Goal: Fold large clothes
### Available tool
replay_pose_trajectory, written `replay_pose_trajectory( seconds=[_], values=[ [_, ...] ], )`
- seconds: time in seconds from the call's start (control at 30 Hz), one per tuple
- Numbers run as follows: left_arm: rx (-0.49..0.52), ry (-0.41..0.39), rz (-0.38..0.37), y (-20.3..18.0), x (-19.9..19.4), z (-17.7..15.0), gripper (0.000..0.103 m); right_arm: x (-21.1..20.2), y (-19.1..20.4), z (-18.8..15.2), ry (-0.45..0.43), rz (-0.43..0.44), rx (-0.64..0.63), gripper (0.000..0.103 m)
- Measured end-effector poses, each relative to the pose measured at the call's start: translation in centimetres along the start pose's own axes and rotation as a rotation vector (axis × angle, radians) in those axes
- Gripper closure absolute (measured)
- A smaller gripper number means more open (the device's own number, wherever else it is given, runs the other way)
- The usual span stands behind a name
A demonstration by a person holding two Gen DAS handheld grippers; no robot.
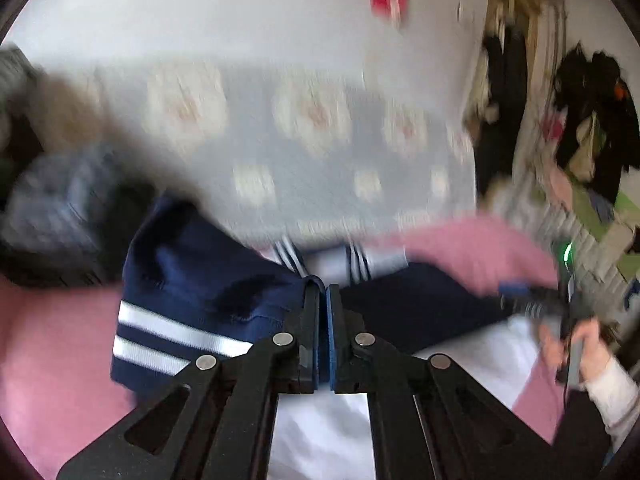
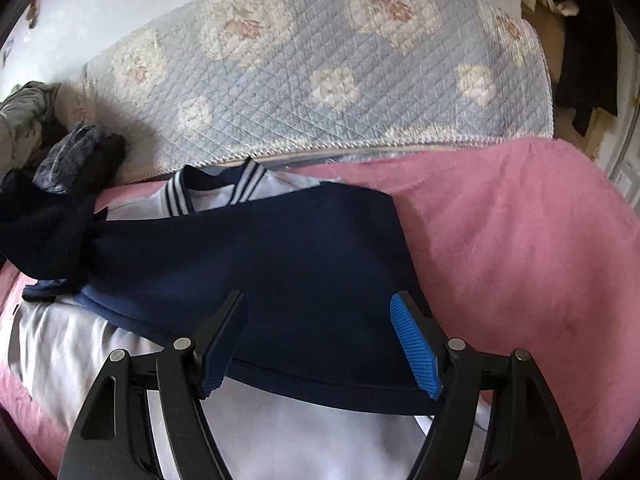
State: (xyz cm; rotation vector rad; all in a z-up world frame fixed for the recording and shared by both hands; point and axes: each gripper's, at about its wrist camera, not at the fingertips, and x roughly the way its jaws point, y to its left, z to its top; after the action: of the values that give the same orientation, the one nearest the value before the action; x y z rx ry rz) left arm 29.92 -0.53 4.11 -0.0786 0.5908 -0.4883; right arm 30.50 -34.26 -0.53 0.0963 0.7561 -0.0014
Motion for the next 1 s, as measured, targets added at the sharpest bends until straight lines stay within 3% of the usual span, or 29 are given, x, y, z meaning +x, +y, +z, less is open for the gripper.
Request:
replay_pose_trajectory(
  seconds=[0.17,0.27,0.33,0.37,0.4,0.47,0.5,0.6,0.73,0.83,0.9,0.93,0.97,1.0],
  values=[
    [0.017,0.178,-0.067,-2.2,5.3,-4.1,0.101,0.3,0.7,-0.4,-0.003,-0.034,-0.068,0.028],
    [0.004,0.216,-0.123,-3.1,5.8,-5.0,0.101,0.8,0.9,-0.6,0.013,-0.063,-0.082,0.028],
    [0.054,0.218,-0.091,-3.8,5.1,-4.7,0.098,0.5,1.0,-0.5,0.01,-0.033,-0.072,0.028],
    [0.057,0.205,-0.071,-4.1,3.9,-4.5,0.083,0.2,1.2,-0.5,-0.002,-0.027,-0.077,0.028],
    [0.03,0.188,-0.074,-3.5,2.5,-4.0,0.055,-0.1,1.5,-0.5,-0.017,-0.034,-0.086,0.028],
    [-0.036,0.098,-0.087,-1.8,0.0,-3.0,0.026,-0.8,2.1,-0.5,-0.049,-0.063,-0.125,0.028],
    [-0.057,0.035,-0.081,-1.0,-2.0,-2.4,0.02,-1.0,2.3,-0.6,-0.057,-0.073,-0.134,0.028],
    [-0.097,-0.03,-0.036,1.3,-5.1,-0.4,0.019,-1.0,2.2,-0.6,-0.058,-0.076,-0.12,0.028],
    [-0.125,-0.028,0.158,4.7,-6.1,0.5,0.018,-0.4,3.2,-1.1,-0.028,-0.063,-0.147,0.028],
    [-0.123,0.032,0.296,7.1,-4.8,0.5,0.018,-1.1,5.5,-2.0,-0.061,-0.062,-0.217,0.028],
    [-0.048,0.145,0.451,8.4,-1.9,0.7,0.024,-2.3,8.4,-2.9,-0.115,-0.081,-0.291,0.028],
    [-0.07,0.2,0.46,9.3,-0.8,0.5,0.032,-2.6,9.9,-3.3,-0.137,-0.076,-0.328,0.028],
    [-0.125,0.232,0.42,10.6,-0.8,0.3,0.044,-3.0,12.0,-3.8,-0.154,-0.056,-0.372,0.028],
    [-0.181,0.253,0.38,11.6,-1.1,-0.1,0.046,-3.2,13.4,-4.1,-0.154,-0.036,-0.394,0.028]
  ],
)
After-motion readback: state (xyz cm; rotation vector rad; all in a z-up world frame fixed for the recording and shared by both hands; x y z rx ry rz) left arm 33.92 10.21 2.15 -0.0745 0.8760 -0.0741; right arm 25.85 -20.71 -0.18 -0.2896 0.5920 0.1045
